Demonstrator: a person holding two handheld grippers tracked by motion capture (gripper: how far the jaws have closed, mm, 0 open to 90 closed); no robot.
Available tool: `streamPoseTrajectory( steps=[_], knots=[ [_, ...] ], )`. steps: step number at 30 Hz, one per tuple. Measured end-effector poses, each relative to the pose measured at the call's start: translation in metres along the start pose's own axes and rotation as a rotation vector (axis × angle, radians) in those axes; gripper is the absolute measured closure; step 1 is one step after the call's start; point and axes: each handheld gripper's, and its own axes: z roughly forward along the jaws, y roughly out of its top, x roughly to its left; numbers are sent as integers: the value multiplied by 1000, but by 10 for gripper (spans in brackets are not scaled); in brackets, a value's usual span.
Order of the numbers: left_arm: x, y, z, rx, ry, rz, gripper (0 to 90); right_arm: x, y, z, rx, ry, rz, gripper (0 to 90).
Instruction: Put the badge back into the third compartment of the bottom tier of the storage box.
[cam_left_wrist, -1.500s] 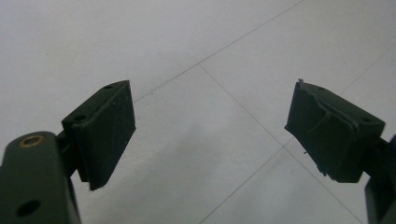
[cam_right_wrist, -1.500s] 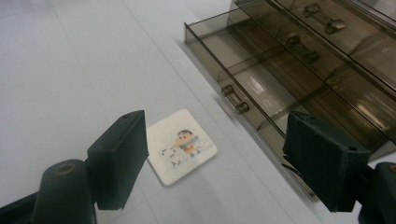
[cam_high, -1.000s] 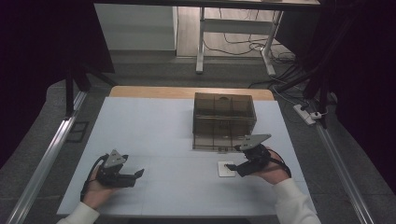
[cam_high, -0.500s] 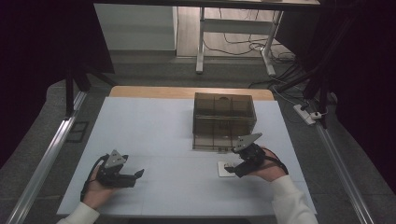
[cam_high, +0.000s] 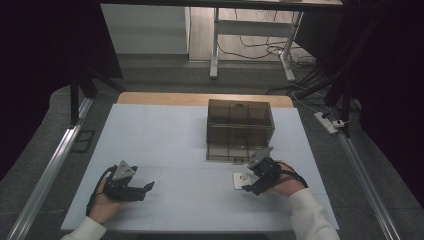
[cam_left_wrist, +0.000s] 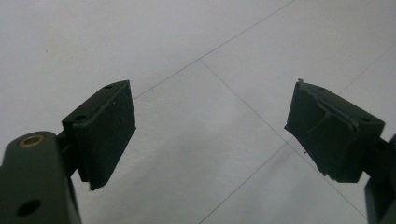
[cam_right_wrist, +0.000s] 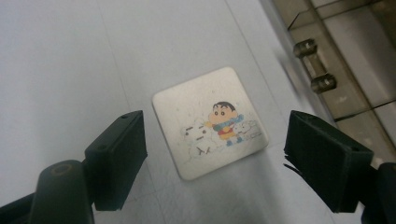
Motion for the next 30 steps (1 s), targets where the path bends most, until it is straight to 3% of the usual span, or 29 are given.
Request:
streamPoseTrajectory(
  steps=[6,11,24,30],
  knots=[
    [0,0,1,6,1,5,153,2,4,12,32,16,-18,184],
    [0,0,1,7,0,6,153,2,6,21,62,-1,-32,167],
    [0,0,2,11,2,7,153,-6,6,26,44,38,-20,165],
    [0,0,2,12,2,8,153,-4,7,24,57,44,-34,235]
  ],
)
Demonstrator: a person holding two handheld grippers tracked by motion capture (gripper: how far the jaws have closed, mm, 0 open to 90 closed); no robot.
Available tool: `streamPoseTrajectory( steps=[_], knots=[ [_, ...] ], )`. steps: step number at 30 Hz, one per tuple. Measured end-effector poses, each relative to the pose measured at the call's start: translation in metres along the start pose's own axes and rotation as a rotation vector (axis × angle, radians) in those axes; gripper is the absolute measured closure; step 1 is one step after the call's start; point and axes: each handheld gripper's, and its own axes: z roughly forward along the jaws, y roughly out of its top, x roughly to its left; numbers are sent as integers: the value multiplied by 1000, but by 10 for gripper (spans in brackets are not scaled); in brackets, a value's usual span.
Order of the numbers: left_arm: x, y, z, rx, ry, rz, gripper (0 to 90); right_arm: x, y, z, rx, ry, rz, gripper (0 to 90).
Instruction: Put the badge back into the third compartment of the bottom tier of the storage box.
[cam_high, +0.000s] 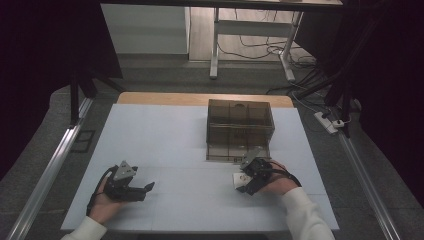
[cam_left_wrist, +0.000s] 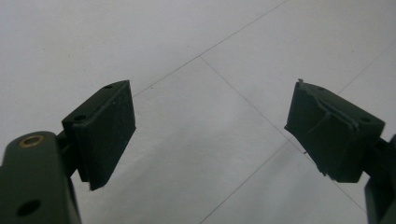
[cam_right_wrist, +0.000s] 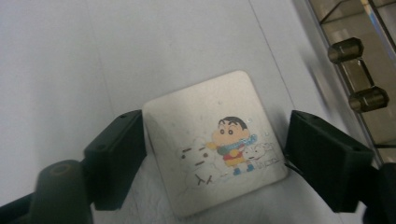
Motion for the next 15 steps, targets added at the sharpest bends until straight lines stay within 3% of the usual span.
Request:
streamPoseTrajectory(
  steps=[4,12,15],
  knots=[
    [0,0,0,-3,-1,-3,153,3,0,-2,-3,3,-5,321],
    [1,0,0,0,-1,-1,154,6,2,-3,-5,-14,-61,329],
    [1,0,0,-1,0,-2,154,7,3,-3,-3,-19,-59,329]
  ],
)
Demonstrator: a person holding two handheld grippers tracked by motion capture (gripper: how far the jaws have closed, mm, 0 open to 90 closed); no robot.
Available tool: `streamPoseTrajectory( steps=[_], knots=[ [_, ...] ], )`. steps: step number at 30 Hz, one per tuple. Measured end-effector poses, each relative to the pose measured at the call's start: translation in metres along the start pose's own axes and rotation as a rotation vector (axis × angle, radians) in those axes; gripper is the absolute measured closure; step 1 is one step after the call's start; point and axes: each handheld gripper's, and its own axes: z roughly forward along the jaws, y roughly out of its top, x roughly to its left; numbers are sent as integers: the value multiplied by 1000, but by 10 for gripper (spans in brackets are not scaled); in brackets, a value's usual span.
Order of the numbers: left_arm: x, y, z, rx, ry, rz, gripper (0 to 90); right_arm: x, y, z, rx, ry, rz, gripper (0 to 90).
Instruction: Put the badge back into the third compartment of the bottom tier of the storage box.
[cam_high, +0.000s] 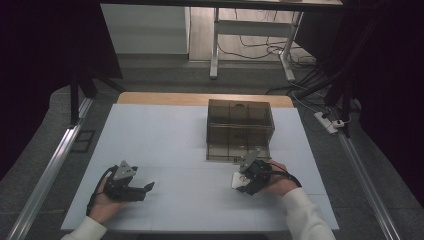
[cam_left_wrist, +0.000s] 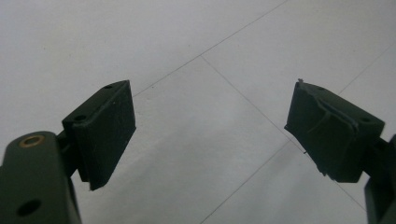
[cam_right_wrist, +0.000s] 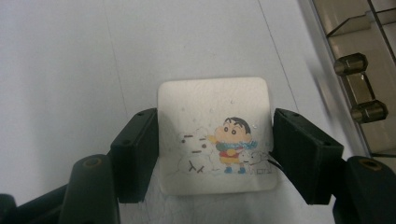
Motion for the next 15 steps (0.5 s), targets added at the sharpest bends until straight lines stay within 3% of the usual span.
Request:
streamPoseTrajectory(
  steps=[5,15],
  knots=[
    [0,0,-1,-2,-1,0,154,1,0,-2,0,-21,-4,328],
    [0,0,-1,-2,-1,1,157,5,5,-15,-66,-54,-8,328]
  ],
)
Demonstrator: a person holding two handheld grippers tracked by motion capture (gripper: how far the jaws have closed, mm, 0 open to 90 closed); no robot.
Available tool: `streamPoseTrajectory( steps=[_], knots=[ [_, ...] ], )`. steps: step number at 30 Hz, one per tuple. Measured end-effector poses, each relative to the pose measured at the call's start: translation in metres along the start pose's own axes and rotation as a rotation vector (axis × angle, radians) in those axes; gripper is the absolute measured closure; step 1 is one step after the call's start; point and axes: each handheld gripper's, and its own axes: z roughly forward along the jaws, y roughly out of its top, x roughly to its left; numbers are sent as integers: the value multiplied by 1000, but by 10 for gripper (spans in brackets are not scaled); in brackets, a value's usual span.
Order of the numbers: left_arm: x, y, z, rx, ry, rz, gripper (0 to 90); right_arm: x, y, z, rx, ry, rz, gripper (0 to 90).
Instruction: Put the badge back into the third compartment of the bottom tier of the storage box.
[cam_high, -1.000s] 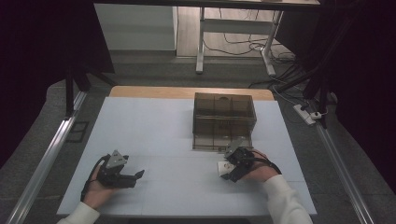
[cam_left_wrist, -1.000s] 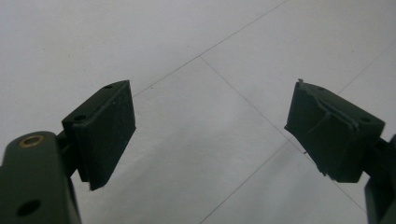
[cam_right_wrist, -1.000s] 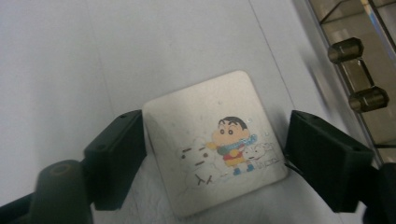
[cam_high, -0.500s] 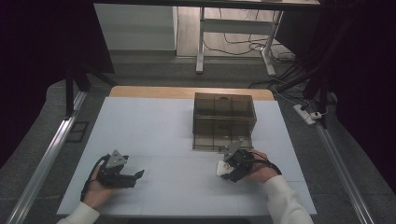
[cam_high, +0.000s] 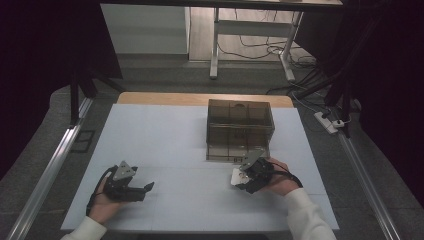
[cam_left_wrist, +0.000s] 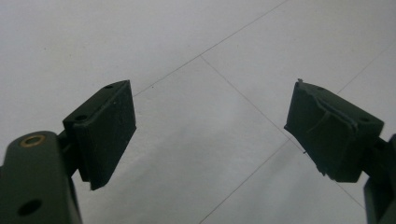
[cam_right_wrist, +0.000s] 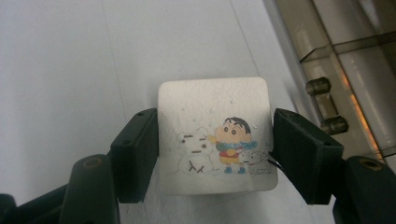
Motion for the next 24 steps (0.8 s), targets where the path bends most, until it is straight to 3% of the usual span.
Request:
streamPoseTrajectory(
  steps=[8,24],
  knots=[
    [0,0,0,0,1,0,156,3,5,-7,-45,-11,-15,328],
    [0,0,0,-1,2,1,156,-1,4,-26,-168,-29,39,328]
  ],
)
